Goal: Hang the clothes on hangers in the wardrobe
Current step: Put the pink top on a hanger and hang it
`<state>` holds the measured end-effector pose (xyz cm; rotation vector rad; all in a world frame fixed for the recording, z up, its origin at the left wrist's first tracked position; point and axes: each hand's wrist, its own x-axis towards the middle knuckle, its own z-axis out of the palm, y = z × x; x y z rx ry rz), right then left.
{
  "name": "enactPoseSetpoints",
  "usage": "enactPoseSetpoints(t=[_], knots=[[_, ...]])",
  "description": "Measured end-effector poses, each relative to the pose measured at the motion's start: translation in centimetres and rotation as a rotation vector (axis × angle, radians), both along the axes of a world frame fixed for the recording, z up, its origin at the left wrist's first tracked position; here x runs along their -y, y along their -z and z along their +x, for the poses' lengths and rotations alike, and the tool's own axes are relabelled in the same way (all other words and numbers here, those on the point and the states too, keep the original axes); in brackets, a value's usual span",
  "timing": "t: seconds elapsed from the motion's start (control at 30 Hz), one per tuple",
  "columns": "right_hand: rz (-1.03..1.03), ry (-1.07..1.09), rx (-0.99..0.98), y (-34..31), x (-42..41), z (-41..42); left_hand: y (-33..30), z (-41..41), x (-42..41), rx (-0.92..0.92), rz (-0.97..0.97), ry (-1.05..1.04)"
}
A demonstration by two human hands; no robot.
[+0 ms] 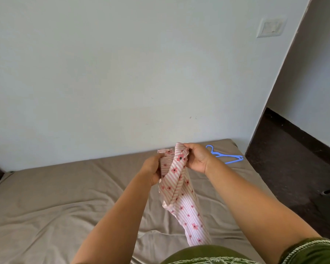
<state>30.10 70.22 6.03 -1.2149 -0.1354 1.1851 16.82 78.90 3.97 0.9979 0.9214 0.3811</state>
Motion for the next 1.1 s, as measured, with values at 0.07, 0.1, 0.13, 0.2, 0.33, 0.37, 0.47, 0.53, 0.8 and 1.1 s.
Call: enactPoseSetpoints(t=[0.07, 0.1, 0.13, 0.2, 0.33, 0.37, 0.47, 0.53, 0.8, 1.1], knots=[[-0.071, 0.049, 0.077, -0.2, 0.3, 0.2, 0.1, 0.1, -0.4, -0.182, 0.299, -0.061], [-0.130, 0.060, 0.180, -0.5, 0.5, 0.3, 0.0, 0.0, -0.5, -0.315, 0.532, -0.048], [-0.192, 0.067, 0.311, -0.6, 0.5, 0.6, -0.2, -0.4, -0.5, -0.433, 0.771, -0.032], [-0.350, 0.078, 0.625, -0.9, 0.5, 0.7, -0.7, -1.0, -0.3, -0.511, 1.031, -0.047], [-0.298, 0.004, 0.622, -1.7, 0.1, -1.5, -1.7, -0.1, 0.1, -0.540, 1.093, -0.084], [-0.261, -0.034, 0.568, -2.1, -0.2, -2.5, -1.8, 0.4, 0.2, -0.542, 1.086, -0.074], [-0.262, -0.112, 0.678, -2.2, -1.4, -4.1, -2.5, 1.4, 0.6, -0.535, 1.089, -0.018], [-0.307, -0.096, 0.795, -2.6, -1.5, -4.1, -3.2, 1.8, 0.6, -0.488, 1.040, 0.033], [0.040, -0.150, 0.284, -4.7, -1.2, -2.3, -3.1, 0.2, -1.5, -0.122, 0.650, 0.199], [-0.070, -0.456, 1.197, -4.9, -0.8, 0.7, -4.5, -0.1, -1.9, -0.022, 0.797, 0.413]])
